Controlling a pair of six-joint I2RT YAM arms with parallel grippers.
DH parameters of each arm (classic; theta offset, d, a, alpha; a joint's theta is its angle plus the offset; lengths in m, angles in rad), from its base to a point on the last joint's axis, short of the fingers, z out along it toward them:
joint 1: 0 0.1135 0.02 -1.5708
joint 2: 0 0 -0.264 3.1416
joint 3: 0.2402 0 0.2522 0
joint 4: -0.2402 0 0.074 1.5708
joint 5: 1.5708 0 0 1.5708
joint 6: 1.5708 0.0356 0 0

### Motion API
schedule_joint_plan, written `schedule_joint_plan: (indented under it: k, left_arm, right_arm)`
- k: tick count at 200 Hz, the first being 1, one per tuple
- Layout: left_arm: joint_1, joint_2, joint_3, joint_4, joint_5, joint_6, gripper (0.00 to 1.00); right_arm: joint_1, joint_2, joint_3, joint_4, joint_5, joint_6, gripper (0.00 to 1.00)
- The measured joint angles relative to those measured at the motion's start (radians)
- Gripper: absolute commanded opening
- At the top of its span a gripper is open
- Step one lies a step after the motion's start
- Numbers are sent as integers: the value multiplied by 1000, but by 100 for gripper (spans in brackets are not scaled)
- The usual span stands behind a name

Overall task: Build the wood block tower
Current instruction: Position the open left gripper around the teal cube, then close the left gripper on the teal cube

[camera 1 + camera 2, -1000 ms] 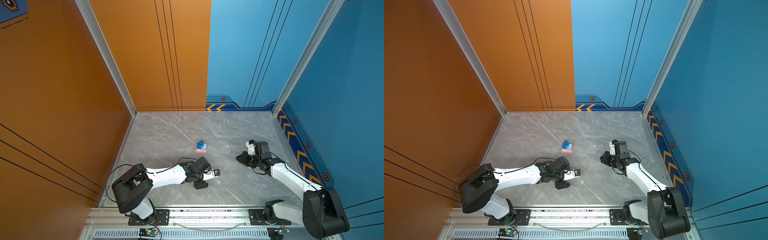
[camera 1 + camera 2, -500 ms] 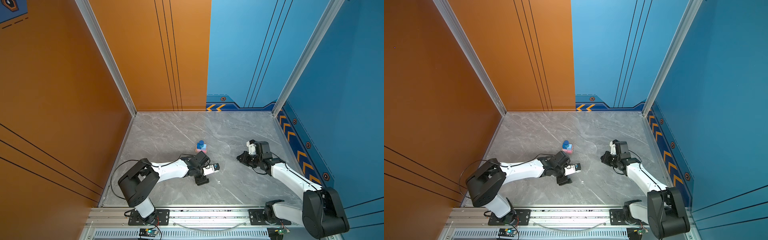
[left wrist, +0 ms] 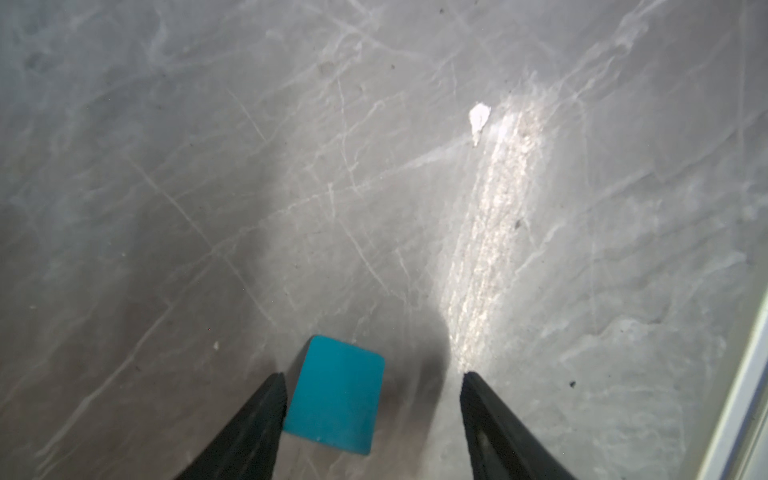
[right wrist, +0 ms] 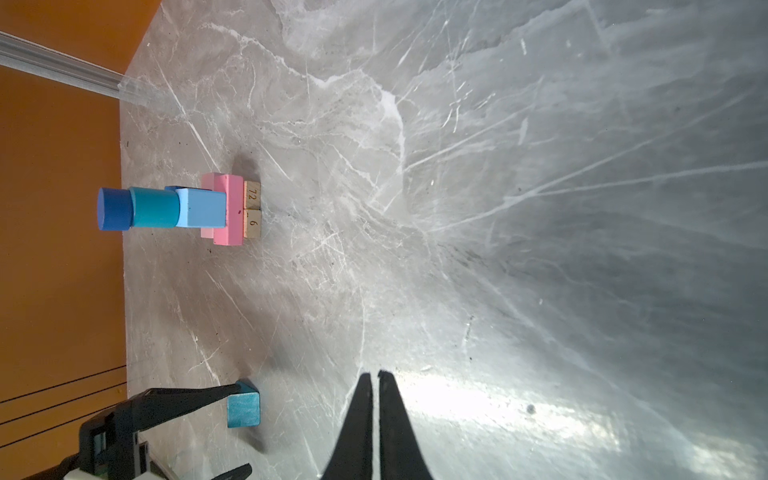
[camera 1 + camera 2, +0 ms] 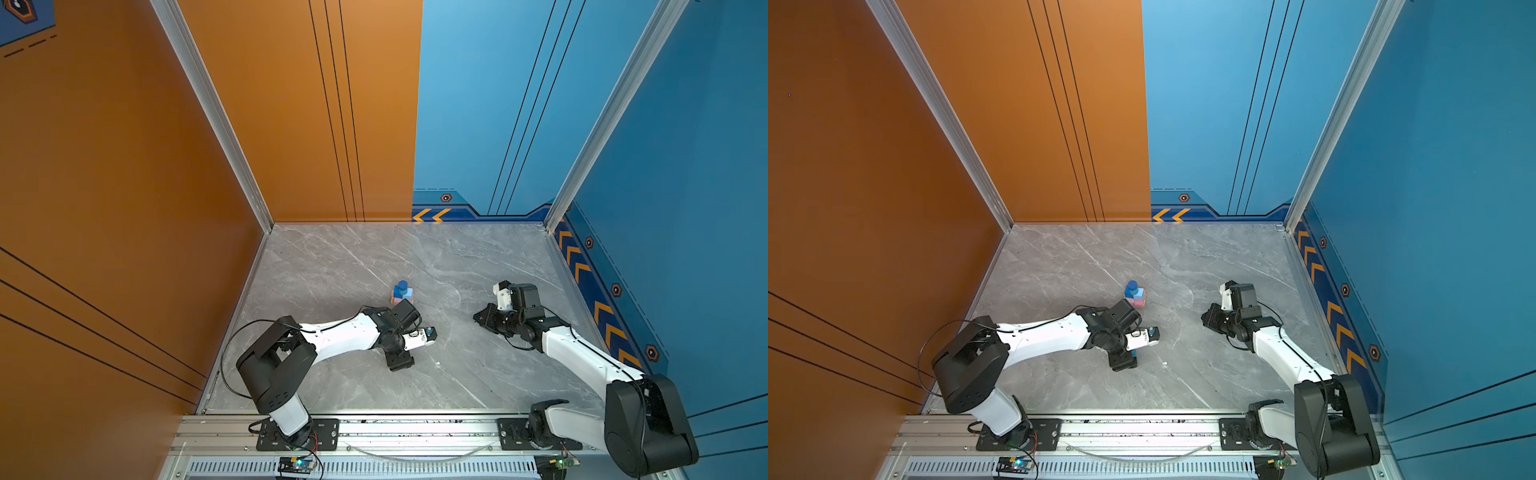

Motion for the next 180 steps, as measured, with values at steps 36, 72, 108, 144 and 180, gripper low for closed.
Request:
schedule_joint_plan:
  k: [36, 72, 108, 144, 180]
  left_arm:
    - [12, 24, 12, -28, -8, 3, 68]
    - [13, 28, 14, -42, -14, 3, 63]
    - [13, 28, 16, -47, -16, -2, 59]
    - [13, 28, 16, -48, -27, -9, 54]
    - [13, 27, 18, -47, -40, -16, 52]
  right_arm:
    - [0, 0, 0, 0, 0, 0, 9]
    - [0, 0, -1, 0, 0, 0, 9]
    - [0, 0, -5, 2, 0, 0, 9]
    - [0, 0, -5, 2, 0, 0, 9]
    - [0, 0, -5, 2, 0, 0, 9]
